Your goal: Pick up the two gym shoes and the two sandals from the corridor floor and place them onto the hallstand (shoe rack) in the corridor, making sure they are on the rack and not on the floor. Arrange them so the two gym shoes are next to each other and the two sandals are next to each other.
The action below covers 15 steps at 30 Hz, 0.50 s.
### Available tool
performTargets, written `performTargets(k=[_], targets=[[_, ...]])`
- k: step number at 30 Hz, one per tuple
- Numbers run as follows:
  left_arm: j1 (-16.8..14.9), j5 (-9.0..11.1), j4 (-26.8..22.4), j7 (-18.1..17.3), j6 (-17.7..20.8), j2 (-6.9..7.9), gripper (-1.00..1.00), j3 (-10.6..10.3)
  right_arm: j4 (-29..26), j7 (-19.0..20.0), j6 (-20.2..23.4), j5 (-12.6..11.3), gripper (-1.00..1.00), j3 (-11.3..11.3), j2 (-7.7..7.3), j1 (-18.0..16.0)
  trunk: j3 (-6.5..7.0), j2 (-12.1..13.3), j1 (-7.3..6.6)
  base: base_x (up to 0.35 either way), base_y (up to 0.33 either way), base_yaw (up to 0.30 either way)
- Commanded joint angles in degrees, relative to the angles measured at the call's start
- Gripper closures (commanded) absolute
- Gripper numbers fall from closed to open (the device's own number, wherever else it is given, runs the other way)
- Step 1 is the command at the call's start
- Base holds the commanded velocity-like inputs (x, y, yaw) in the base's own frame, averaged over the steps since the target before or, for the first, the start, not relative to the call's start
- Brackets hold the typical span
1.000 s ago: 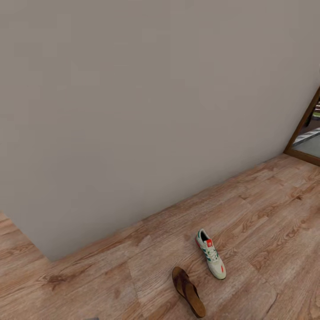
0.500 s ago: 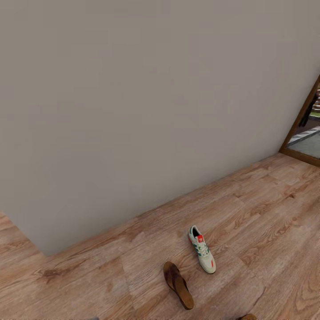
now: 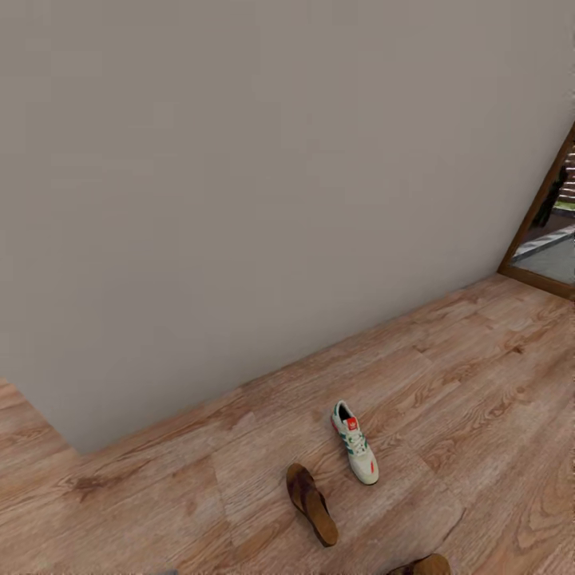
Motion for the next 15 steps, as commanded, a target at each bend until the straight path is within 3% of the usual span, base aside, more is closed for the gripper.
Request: performTargets(k=[1, 15], targets=[[0.0, 0.5, 0.0, 0.0, -0.2, 0.01, -1.0, -0.1, 0.0, 0.0, -0.2, 0.4, -1.0, 0.0, 0.0, 0.0, -0.04, 0.0, -0.03, -0.161, -0.204, 0.0], [0.0, 0.5, 0.0, 0.0, -0.2, 0.03, -1.0, -0.1, 0.0, 0.0, -0.2, 0.4, -1.0, -0.1, 0.0, 0.0, -0.04, 0.0, -0.03, -0.125, -0.231, 0.0]])
